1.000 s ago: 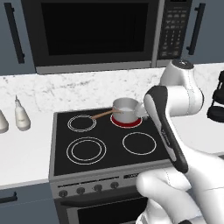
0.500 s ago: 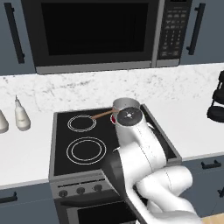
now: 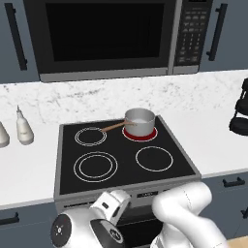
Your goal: Turn off the rear right burner of the stove.
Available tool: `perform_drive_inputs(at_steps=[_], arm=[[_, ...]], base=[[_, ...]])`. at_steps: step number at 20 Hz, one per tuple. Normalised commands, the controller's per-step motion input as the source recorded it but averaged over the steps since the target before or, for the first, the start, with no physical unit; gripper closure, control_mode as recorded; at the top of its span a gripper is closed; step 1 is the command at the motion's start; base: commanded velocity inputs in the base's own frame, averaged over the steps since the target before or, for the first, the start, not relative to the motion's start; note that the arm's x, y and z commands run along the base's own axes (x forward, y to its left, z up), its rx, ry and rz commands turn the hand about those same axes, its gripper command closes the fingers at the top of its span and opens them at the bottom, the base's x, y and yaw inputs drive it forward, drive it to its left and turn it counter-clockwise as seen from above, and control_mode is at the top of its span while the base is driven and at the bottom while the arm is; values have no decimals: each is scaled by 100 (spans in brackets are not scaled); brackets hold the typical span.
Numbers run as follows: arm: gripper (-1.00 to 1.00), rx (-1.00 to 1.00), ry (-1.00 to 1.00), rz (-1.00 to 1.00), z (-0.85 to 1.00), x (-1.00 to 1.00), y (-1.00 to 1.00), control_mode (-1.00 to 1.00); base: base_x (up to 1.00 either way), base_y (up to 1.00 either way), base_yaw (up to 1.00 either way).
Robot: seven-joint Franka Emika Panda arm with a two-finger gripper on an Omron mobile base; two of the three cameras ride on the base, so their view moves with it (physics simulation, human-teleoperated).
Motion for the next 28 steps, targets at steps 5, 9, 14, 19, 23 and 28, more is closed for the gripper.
perform_drive_inputs(at_steps=[5, 9, 14, 19, 23, 28], arm=[[-100, -12, -22, 9, -43, 10, 20, -100], [-100, 0, -18, 0, -42, 61, 0, -100], [-100, 2, -7, 0, -40, 71, -9, -100], [-100, 0, 0, 0, -37, 43, -12, -100], [-100, 0, 0, 0, -46, 30, -17, -100], [-100, 0, 3, 0, -42, 23, -4, -100]], base=[[0, 0, 0], [0, 0, 0], [0, 0, 0], [0, 0, 0], [0, 0, 0], [0, 0, 0]])
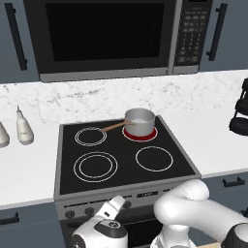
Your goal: Turn off the rear right burner of the stove.
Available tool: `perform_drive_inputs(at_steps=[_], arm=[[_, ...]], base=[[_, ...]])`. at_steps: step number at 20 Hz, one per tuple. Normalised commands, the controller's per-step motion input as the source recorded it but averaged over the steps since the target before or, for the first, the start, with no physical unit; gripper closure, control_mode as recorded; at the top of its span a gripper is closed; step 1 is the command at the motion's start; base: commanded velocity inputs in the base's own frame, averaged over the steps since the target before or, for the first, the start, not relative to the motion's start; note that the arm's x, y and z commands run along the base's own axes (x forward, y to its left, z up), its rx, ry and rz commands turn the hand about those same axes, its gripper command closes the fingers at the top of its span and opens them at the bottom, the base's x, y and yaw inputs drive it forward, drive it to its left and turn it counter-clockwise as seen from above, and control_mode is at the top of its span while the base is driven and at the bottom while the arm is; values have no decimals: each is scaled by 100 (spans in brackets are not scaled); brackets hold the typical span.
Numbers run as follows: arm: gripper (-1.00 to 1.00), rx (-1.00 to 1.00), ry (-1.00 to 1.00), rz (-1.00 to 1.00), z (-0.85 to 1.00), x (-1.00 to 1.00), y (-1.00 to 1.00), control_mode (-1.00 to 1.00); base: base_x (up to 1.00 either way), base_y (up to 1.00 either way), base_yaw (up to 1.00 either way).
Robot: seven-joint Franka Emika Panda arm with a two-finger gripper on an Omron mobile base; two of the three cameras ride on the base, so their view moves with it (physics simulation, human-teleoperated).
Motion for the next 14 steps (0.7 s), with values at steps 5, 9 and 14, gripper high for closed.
perform_drive_inputs(at_steps=[5, 9, 14], arm=[[-100, 0, 4, 0, -34, 15, 0, -100], [-100, 0, 0, 0, -18, 14, 7, -100], [-100, 0, 0, 0, -20, 15, 4, -100]], base=[[0, 0, 0], [0, 0, 0], [0, 0, 0]])
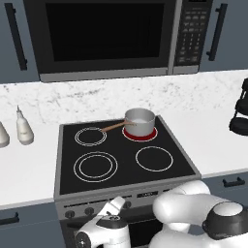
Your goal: Turn off the rear right burner of the stove.
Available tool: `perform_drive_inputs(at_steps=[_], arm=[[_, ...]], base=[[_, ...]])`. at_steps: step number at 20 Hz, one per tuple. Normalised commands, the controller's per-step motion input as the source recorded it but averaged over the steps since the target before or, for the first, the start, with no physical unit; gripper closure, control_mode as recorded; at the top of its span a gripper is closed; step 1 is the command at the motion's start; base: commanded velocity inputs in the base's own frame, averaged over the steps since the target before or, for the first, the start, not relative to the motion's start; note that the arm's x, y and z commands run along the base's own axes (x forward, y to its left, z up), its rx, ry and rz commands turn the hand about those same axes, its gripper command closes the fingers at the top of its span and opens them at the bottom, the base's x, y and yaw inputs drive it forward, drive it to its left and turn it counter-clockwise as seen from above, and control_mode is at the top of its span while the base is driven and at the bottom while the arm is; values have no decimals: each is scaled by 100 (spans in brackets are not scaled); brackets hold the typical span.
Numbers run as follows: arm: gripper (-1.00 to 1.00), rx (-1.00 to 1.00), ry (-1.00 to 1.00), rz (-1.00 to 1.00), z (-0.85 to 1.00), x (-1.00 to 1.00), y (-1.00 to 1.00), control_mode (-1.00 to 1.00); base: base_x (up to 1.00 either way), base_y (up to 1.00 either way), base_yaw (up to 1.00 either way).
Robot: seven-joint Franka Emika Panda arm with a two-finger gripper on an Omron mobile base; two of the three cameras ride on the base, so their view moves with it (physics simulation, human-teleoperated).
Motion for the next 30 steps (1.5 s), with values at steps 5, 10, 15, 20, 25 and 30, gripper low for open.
perform_drive_inputs(at_steps=[5, 10, 15, 20, 25, 30], arm=[[-100, 0, 0, 0, -24, 14, 5, -100], [-100, 0, -1, 0, -3, 16, 11, -100], [-100, 0, -2, 0, 0, 15, 12, -100], [-100, 0, 0, 0, -7, 15, 0, -100], [-100, 0, -1, 0, -9, 23, 0, -100], [-100, 0, 0, 0, -6, 10, 0, -100]], base=[[0, 0, 0], [0, 0, 0], [0, 0, 0], [0, 0, 0], [0, 0, 0], [0, 0, 0]])
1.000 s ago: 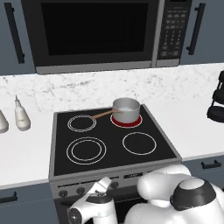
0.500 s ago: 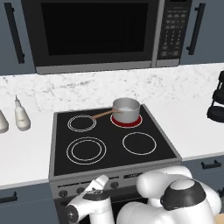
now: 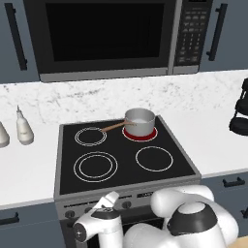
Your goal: Turn off the rear right burner of the stove.
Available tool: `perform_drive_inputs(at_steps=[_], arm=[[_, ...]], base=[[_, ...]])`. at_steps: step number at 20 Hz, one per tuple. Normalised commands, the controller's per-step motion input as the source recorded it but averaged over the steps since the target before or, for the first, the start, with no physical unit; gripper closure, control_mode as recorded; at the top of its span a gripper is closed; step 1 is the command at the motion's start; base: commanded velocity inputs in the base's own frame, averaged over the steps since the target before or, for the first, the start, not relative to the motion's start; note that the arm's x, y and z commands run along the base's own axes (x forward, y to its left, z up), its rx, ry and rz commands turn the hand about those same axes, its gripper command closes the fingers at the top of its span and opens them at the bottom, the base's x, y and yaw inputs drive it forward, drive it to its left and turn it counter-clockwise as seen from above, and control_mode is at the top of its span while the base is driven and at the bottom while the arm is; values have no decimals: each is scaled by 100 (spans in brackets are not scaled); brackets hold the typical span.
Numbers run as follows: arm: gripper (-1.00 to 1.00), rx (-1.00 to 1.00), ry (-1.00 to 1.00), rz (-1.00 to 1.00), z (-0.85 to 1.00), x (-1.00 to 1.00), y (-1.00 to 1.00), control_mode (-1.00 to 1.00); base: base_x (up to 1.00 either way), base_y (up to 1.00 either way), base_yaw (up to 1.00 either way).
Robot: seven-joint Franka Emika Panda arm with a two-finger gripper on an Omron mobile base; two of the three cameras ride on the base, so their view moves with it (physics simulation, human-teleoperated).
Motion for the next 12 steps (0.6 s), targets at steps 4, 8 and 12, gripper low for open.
perform_drive_inputs(at_steps=[4, 8, 12], arm=[[-100, 0, 0, 0, -18, -3, 0, -100], [-100, 0, 0, 0, -15, 0, 3, -100], [-100, 0, 0, 0, -4, 8, 1, -100]], base=[[0, 0, 0], [0, 0, 0], [0, 0, 0]])
